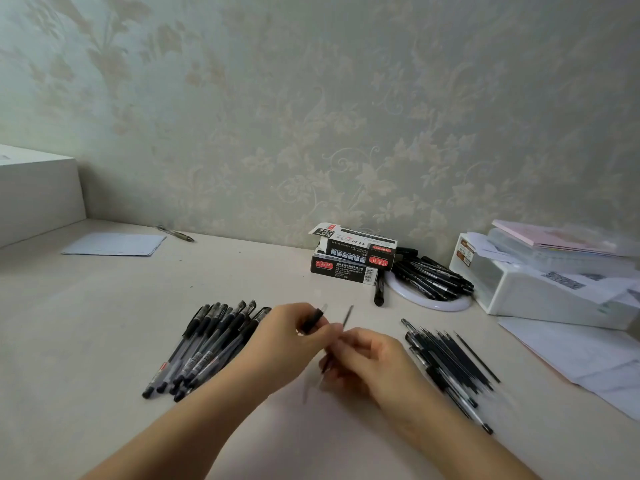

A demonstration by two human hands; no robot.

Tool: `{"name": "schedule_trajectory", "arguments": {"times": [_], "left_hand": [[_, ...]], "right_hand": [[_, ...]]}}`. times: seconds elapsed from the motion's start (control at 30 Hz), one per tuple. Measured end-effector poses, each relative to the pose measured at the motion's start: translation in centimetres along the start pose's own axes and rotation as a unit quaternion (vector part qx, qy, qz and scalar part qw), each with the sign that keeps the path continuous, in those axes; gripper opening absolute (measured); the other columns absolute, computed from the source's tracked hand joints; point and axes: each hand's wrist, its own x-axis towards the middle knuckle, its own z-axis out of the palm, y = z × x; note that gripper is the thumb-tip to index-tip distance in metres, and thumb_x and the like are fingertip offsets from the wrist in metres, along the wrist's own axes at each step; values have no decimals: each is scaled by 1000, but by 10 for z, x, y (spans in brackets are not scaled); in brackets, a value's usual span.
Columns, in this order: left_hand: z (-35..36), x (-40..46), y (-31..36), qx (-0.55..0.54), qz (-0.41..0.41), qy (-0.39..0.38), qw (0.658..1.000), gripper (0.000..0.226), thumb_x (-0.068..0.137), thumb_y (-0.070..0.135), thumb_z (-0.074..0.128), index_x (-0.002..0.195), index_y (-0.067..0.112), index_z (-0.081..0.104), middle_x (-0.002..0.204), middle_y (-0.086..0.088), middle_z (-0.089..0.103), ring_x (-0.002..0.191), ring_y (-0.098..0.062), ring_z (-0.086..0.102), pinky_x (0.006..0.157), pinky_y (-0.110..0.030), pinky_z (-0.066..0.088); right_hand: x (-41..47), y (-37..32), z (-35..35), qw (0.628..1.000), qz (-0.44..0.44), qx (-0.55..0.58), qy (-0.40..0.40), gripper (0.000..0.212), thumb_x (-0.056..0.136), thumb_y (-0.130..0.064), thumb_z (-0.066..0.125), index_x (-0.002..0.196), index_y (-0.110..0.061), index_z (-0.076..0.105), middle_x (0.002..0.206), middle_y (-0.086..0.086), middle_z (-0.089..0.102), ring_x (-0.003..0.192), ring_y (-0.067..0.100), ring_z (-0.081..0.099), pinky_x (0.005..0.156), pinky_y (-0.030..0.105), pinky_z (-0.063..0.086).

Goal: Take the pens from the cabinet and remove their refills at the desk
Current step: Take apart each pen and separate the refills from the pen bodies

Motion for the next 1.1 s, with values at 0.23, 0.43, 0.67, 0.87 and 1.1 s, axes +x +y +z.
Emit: {"name": "schedule_trajectory", "arguments": {"times": [0.23, 0.43, 0.67, 0.87, 1.1], "left_hand": [[2, 0, -4, 38, 7, -82, 996, 22, 99, 30, 48, 89, 37, 67, 67, 11, 62, 45, 1, 45, 49, -16, 39], [1, -1, 1, 44, 45, -95, 993, 18, 97, 31, 52, 89, 38, 67, 75, 12, 67, 51, 1, 47, 56, -18, 41], [2, -1, 1, 46, 54, -95, 993, 15, 96, 30, 55, 90, 33, 68, 75, 15, 69, 53, 5, 51, 59, -16, 41], [1, -1, 0, 41, 60, -103, 992, 14, 95, 32, 55, 91, 33, 69, 76, 14, 69, 53, 4, 50, 57, -17, 45], [1, -1, 1, 32, 78, -98, 992, 14, 95, 33, 55, 92, 34, 68, 76, 16, 68, 55, 3, 50, 57, -13, 41]], "right_hand": [[10, -6, -23, 962, -97, 165, 193, 16, 104, -14, 43, 99, -2, 51, 78, 12, 75, 70, 20, 73, 59, 21, 57], [13, 1, -22, 968, -91, 167, 162, 14, 104, -14, 43, 101, -4, 52, 87, 16, 75, 79, 26, 75, 63, 22, 58], [12, 1, -24, 971, -103, 156, 150, 13, 104, -14, 44, 100, -4, 51, 86, 16, 75, 78, 26, 74, 63, 22, 57], [11, 2, -24, 972, -104, 158, 137, 13, 104, -14, 44, 102, -4, 51, 88, 17, 75, 78, 26, 74, 63, 22, 57], [10, 0, -26, 976, -103, 149, 119, 14, 102, -12, 48, 100, 0, 54, 86, 15, 74, 75, 22, 73, 63, 22, 57]]}}
